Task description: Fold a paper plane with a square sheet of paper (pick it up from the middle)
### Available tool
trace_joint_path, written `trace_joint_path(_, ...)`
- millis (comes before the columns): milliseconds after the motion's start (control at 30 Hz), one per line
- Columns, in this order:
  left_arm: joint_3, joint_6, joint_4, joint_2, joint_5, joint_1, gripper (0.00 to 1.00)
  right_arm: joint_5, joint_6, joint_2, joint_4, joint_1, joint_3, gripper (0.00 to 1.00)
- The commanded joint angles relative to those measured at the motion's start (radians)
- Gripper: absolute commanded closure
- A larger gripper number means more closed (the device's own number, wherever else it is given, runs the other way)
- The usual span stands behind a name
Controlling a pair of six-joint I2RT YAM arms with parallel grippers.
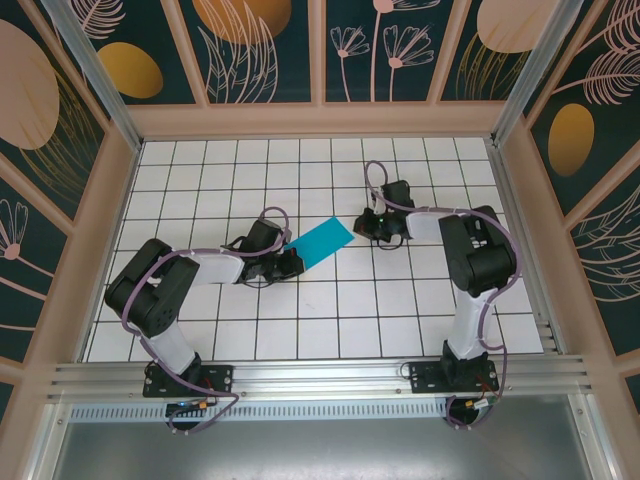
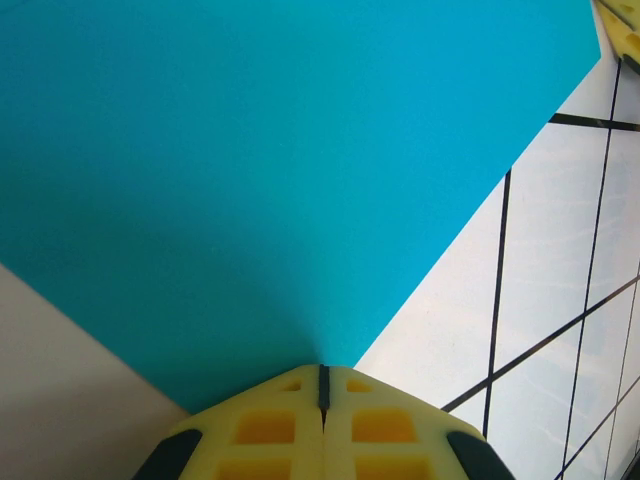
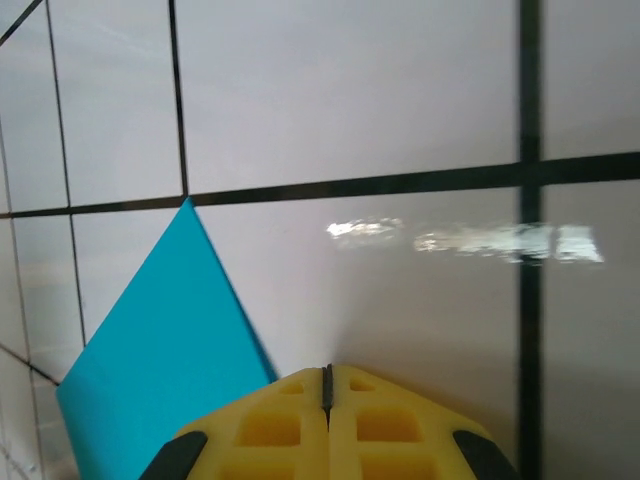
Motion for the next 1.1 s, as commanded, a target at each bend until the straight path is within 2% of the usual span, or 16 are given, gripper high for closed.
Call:
trace_joint_path(0, 0.040, -0.020, -0.101, -0.044, -0.028, 0.005, 0.91, 0.089, 0.007, -0.103, -0.040, 0.027, 0.014, 0.99)
trace_joint_path(133, 0.128, -0.030, -0.109, -0.103, -0.042, 0.023, 0.75, 0.225, 0.077, -0.161, -0.102, 0.127, 0.019, 0.91)
trace_joint_path(167, 0.143, -0.028, -0.116, -0.110, -0.048, 0.035, 0.73, 0.254, 0.091, -0.163, -0.112, 0.155, 0.023, 0.89)
trace_joint_path(267, 0.156, -0.025, -0.124, -0.136, -0.082, 0.097, 0.64, 0.317, 0.155, -0.148, -0.137, 0.248, 0.044, 0.82)
trace_joint_path(400, 0.152, 0.012, -0.151, -0.137, -0.099, 0.206, 0.58, 0.384, 0.211, -0.078, -0.178, 0.353, 0.118, 0.71)
trace_joint_path(533, 0.147, 0.037, -0.147, -0.128, -0.130, 0.292, 0.50, 0.357, 0.208, 0.015, -0.188, 0.406, 0.229, 0.73)
trace_joint_path(700, 0.119, 0.015, -0.107, -0.135, -0.178, 0.363, 0.41, 0.307, 0.163, 0.170, -0.275, 0.437, 0.406, 0.84)
trace_joint_path(900, 0.098, 0.034, -0.121, -0.180, -0.283, 0.378, 0.32, 0.235, 0.091, 0.261, -0.344, 0.448, 0.519, 0.86)
trace_joint_path(1067, 0.098, 0.047, -0.139, -0.188, -0.321, 0.380, 0.25, 0.171, -0.016, 0.291, -0.417, 0.452, 0.535, 0.86)
